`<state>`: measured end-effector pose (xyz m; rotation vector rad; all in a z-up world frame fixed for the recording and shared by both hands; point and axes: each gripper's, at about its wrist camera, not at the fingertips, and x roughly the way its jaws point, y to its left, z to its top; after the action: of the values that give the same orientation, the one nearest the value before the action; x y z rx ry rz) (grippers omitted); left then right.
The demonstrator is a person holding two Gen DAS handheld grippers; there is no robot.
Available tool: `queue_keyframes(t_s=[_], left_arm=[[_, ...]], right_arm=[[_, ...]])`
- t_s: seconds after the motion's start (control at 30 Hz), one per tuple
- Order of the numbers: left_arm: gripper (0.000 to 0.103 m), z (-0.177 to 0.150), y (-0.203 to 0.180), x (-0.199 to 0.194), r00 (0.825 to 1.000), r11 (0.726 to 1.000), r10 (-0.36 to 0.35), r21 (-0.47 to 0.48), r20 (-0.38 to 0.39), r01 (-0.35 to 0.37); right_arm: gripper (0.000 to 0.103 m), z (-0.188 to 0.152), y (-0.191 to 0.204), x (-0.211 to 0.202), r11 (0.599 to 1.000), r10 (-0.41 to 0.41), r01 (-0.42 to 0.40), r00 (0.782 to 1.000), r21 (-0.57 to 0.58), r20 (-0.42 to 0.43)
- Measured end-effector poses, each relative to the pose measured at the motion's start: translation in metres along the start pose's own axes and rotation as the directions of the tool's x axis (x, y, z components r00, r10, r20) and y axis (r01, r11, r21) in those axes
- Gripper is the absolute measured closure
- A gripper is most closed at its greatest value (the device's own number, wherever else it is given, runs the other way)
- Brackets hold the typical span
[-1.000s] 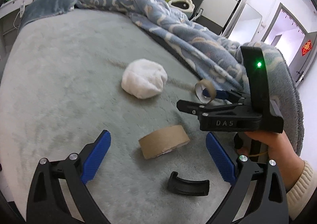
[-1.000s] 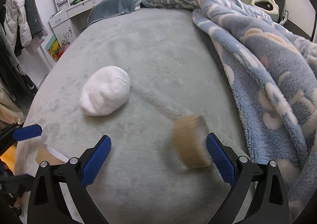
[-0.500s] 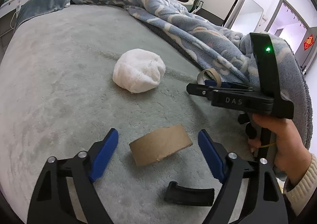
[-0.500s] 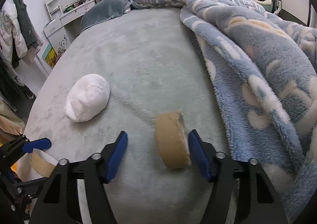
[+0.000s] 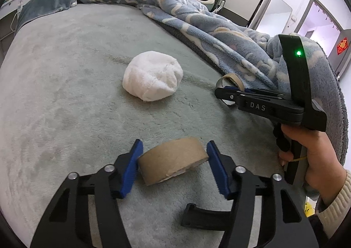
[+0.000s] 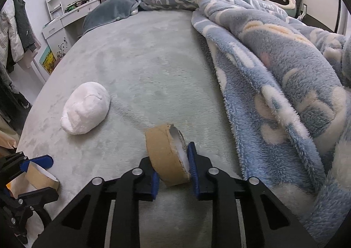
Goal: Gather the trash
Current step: 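Grasp a brown tape roll with the left tool while the right tool grasps another, then carry both brown tape rolls with both tools over the green bin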
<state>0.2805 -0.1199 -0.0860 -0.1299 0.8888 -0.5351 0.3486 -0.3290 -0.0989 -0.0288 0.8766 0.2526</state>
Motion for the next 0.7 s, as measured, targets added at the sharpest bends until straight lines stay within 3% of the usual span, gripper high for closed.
queue_keyframes(t_s=[0.7], left_arm=[[0.043, -0.002, 0.002, -0.034, 0.998, 1.000, 0.023, -0.006, 0.062, -0.023]], right_arm=[[0.082, 0.002, 0.025, -0.030, 1.000, 0.008, -0.007, 0.999, -0.011, 0.045]])
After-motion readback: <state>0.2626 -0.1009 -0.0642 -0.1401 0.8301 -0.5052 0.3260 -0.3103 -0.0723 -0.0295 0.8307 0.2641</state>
